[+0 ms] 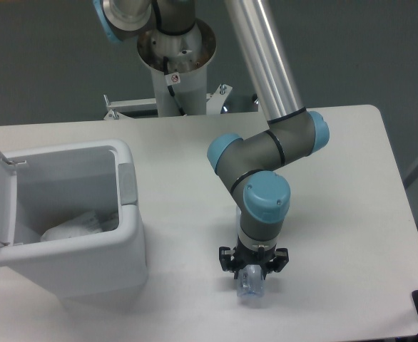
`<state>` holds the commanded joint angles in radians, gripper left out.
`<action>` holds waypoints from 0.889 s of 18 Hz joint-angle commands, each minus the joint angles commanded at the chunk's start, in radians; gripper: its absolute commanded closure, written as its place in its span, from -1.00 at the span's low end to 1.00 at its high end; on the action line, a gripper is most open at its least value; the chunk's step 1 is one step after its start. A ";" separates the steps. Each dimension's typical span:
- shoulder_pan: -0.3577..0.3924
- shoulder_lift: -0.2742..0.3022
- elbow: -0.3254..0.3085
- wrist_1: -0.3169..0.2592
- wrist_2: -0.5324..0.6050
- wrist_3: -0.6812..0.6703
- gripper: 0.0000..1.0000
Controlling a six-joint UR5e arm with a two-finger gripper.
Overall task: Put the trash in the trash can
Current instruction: 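Close the gripper around the bottle's cap end, then lift the bottle and carry it over the trash bin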
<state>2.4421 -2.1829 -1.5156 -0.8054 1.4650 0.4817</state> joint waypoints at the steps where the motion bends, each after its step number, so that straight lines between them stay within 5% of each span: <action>1: 0.002 0.014 0.006 0.003 -0.002 -0.002 -0.25; 6: 0.049 0.115 0.125 0.026 -0.234 -0.112 -0.25; 9: 0.055 0.144 0.216 0.116 -0.340 -0.220 -0.25; 11: 0.046 0.187 0.239 0.175 -0.397 -0.284 -0.25; 16: -0.006 0.313 0.245 0.175 -0.434 -0.360 -0.25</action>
<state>2.4361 -1.8702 -1.2702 -0.6305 1.0309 0.1214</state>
